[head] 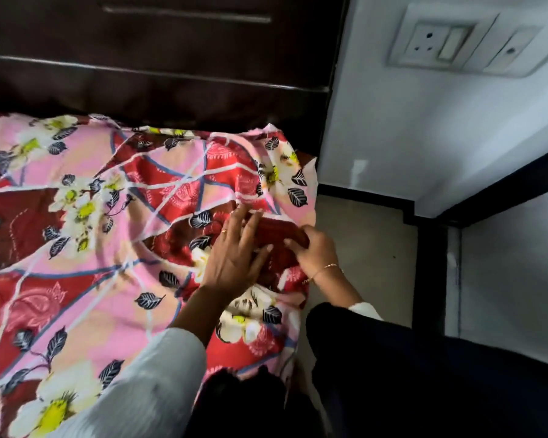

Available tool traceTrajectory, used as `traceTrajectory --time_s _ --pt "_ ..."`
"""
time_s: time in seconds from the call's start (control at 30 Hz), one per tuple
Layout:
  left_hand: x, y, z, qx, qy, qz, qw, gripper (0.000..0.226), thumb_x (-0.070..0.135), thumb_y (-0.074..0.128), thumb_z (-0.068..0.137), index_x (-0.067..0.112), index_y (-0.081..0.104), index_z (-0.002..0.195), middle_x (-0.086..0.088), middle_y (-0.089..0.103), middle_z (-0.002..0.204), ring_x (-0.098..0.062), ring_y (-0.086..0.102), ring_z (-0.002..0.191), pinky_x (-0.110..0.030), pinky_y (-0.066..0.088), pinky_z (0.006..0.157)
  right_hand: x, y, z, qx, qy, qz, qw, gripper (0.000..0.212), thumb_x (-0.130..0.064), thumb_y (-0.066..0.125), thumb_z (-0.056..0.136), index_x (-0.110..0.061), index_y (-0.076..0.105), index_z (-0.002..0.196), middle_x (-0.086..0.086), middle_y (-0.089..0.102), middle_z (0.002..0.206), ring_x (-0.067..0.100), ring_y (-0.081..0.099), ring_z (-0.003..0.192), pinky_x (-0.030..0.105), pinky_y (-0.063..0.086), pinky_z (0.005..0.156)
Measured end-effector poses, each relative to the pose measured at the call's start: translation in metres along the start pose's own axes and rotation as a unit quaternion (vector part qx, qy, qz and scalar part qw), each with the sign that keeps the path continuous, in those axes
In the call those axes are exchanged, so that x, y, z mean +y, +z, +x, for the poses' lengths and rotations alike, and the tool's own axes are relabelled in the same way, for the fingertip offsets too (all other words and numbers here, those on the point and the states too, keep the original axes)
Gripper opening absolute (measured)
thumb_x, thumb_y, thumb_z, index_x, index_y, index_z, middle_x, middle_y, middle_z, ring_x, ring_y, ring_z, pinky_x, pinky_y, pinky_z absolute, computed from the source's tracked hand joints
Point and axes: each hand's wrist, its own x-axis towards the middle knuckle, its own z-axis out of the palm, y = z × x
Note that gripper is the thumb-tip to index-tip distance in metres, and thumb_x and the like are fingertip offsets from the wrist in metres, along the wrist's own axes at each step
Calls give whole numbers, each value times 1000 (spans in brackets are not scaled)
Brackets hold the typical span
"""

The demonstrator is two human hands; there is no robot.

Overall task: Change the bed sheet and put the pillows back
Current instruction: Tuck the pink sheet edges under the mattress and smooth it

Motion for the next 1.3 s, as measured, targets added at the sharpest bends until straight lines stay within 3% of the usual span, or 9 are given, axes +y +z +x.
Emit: traceTrajectory --time_s 0.13,0.37,0.5,0.63,0.73,0.93,1.07,1.17,1.3 --pt "-8 -4 30 20 4 44 999 57 49 41 91 10 39 131 -18 48 131 -34 45 121 -43 45 91 -2 -64 55 240 59 -16 969 23 -13 52 93 3 59 107 23 64 105 36 59 100 34 32 74" --pt "-22 11 77 -209 -57 146 965 93 86 -5 65 36 -9 143 8 -26 148 -25 -23 140 -50 -11 113 -9 -75 119 196 174 2 965 30 -5 51 88 1 52 117 22 52 123 34 54 110 36 43 87" --pt "-21 13 103 -272 -46 168 947 94 85 -24 54 38 -23 135 7 -36 143 -27 -33 133 -56 -12 110 -27 -58 111 279 -56 -157 946 21 -7 55 82 -8 63 101 18 54 109 34 50 102 41 48 78" --pt "-22 5 120 -180 -63 77 979 72 64 14 87 24 8 148 -4 4 156 -35 14 142 -58 24 109 -45 -30 123 144 -252 -207 934 20 -7 72 76 -8 69 95 15 63 95 25 61 65 26 47 46" --pt "-23 -8 140 12 -118 45 992 47 3 52 89 4 45 135 -21 40 140 -39 62 93 -34 50 59 -63 -27 136 54 -229 -244 941 42 1 48 91 -13 52 130 17 54 124 34 65 85 36 53 67" --pt "-34 -15 183 -157 -236 139 949 41 16 52 91 20 50 132 -19 55 124 -39 59 103 -39 45 75 -76 -39 160 -95 -167 -206 960 28 -7 46 93 -6 63 116 21 61 109 36 59 102 37 47 86" --pt "-28 -8 191 -83 -304 106 943 29 14 45 93 9 49 122 -23 64 106 -42 60 95 -40 42 69 -78 -40 140 106 -153 -59 981 14 2 55 85 2 69 88 20 64 92 29 61 87 15 38 73" --pt "-24 1 188 74 -299 -67 949 28 6 46 88 -2 46 115 -26 61 95 -41 57 83 -41 41 64 -81 -31 116 285 -236 52 928 14 8 56 82 4 68 88 19 58 90 11 53 83 -5 31 81" --pt "-35 15 169 -99 -139 -20 985 32 31 48 89 4 56 103 -17 61 95 -34 57 87 -37 42 77 -55 -17 119 182 -278 1 943 27 -10 44 89 -4 65 105 19 50 123 22 55 104 21 47 88"
